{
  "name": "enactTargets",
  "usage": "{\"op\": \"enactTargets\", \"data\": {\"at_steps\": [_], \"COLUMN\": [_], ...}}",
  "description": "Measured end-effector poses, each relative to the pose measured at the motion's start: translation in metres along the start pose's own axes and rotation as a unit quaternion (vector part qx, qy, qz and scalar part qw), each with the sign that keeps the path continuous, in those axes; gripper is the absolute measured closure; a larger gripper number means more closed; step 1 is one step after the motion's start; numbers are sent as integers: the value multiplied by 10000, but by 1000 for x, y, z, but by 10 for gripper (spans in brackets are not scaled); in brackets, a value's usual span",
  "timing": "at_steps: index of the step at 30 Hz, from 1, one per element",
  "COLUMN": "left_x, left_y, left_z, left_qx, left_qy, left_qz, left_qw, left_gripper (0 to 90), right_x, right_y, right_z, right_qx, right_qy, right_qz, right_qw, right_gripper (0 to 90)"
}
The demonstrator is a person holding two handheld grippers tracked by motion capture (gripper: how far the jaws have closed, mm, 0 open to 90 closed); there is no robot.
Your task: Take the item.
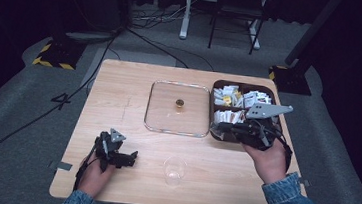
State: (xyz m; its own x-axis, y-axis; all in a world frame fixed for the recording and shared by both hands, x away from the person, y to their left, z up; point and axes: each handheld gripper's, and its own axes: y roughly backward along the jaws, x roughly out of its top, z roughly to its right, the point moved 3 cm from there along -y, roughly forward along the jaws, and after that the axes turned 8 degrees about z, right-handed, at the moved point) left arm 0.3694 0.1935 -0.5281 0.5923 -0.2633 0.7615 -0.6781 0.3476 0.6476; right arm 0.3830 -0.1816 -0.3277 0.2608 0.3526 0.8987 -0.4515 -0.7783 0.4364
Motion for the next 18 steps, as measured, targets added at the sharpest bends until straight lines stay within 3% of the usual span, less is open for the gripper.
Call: {"op": "enactTargets", "data": {"at_steps": [9,18], "left_x": [1,0], "left_y": [-1,-1], "left_z": [0,0], "left_qx": [12,21], "left_qy": [-2,26], "left_qz": [2,9], "left_qw": [10000,10000], "left_gripper": [0,0], "right_x": [1,-3], "right_y": [-11,-28], "right_z": [-27,-54], "right_qx": [381,850], "right_qy": [123,226], "right_qz": [-37,-150], "right_qw": [9992,9960], "right_gripper": [899,900]}}
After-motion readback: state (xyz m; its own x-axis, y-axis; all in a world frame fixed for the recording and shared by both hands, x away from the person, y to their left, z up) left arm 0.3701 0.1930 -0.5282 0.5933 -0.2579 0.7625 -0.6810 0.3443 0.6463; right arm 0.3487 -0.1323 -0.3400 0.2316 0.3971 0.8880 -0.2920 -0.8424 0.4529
